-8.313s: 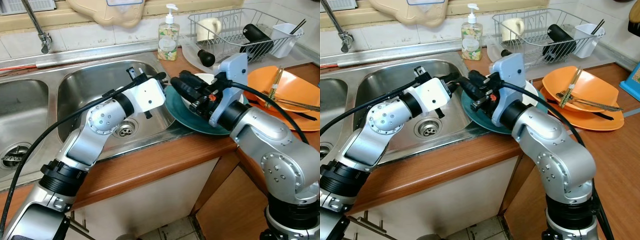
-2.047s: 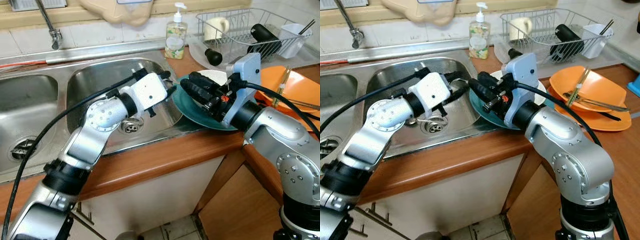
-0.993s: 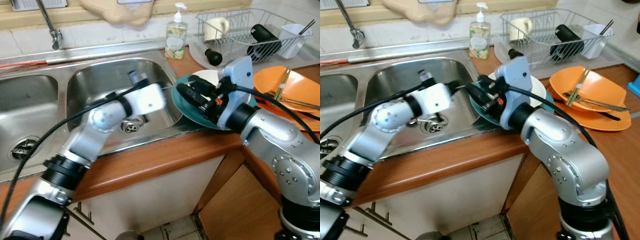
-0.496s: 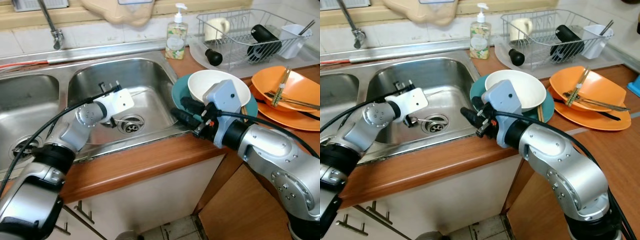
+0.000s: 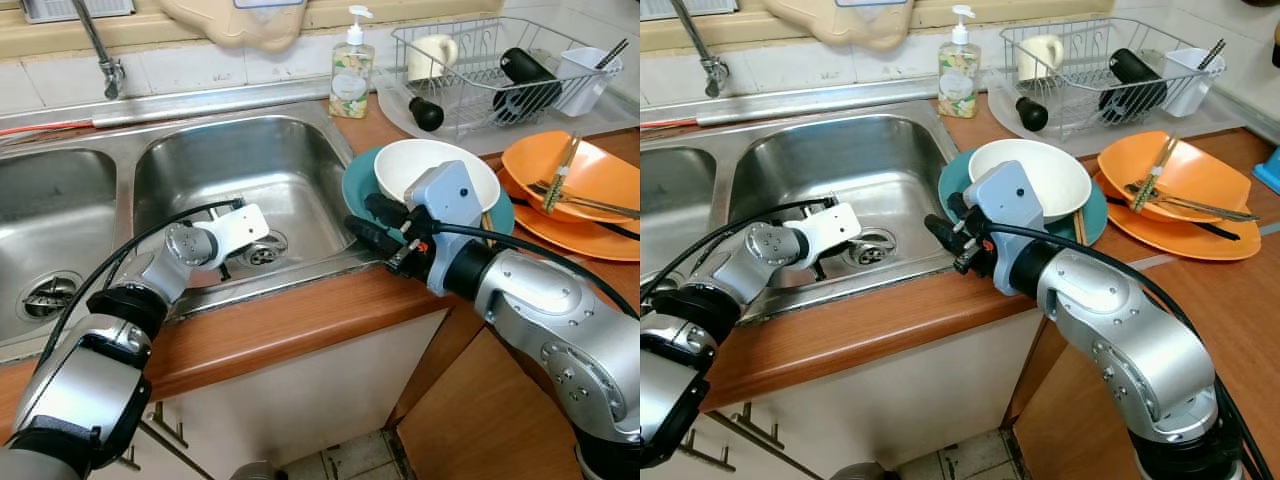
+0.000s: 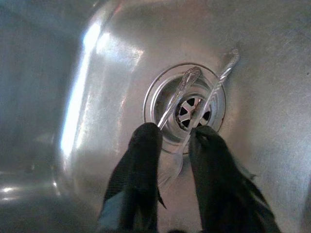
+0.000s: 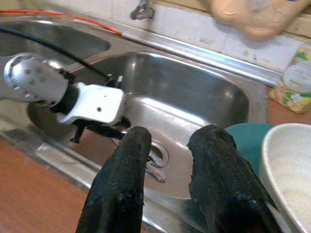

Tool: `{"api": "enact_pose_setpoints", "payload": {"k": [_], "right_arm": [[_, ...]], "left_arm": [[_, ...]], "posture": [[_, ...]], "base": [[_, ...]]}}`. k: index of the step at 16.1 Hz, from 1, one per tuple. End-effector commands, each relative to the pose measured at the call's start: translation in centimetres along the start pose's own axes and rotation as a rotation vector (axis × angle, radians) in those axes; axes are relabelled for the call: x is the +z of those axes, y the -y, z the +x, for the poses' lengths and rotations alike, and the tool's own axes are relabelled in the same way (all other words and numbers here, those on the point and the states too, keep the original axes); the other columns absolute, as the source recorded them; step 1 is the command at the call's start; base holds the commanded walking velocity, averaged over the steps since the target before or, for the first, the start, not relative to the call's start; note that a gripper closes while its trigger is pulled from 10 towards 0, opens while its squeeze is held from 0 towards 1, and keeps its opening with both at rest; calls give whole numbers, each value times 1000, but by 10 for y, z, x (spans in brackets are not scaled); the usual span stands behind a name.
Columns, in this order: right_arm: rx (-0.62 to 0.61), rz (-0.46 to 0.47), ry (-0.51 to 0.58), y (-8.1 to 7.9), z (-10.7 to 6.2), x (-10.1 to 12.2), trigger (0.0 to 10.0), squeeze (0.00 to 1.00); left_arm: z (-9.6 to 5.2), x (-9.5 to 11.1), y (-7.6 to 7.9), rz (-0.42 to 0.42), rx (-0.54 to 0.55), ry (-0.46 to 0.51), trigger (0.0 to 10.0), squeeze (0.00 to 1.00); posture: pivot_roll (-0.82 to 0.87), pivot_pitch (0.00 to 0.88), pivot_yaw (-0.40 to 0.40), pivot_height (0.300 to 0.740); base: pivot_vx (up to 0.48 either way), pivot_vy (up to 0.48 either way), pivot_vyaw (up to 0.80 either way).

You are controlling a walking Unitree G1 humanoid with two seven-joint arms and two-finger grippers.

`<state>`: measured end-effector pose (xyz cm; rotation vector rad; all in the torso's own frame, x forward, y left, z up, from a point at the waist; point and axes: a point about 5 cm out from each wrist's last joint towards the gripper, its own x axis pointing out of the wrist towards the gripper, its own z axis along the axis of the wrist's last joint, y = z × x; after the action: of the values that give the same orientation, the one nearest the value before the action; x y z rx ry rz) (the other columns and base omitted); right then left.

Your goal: Kitchen organization

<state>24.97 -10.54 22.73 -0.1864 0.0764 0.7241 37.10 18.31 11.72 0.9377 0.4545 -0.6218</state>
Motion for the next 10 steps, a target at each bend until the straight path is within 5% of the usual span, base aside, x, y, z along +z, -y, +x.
{"api": "enact_pose_setpoints", "payload": {"k": [1,4,5,7,9,10], "right_arm": [[-72,4,0,10,-2,3,10000,0],[-160,50,7,26,-1,6,10000,0],[-236,106,18,40,0,7,10000,1000],[-342,175,51,65,-2,12,10000,1000],[-415,170,49,79,-3,14,10000,1000],[-453,181,15,89,-4,12,10000,1000]], "left_arm": [[-1,7,-7,8,5,19,10000,1000],[-2,8,-10,-11,7,39,10000,1000],[-4,10,-13,-23,40,68,10000,1000],[-9,20,-19,-140,78,207,10000,1000],[-14,24,-18,-264,85,343,10000,0],[-27,30,-16,-373,71,508,10000,0]], "posture": [[-46,0,34,740],[-43,0,29,740],[-42,0,27,740],[-39,0,30,740],[-39,0,31,740],[-35,0,21,740]], "base": [[0,0,0],[0,0,0],[0,0,0],[0,0,0],[0,0,0],[0,0,0]]}}
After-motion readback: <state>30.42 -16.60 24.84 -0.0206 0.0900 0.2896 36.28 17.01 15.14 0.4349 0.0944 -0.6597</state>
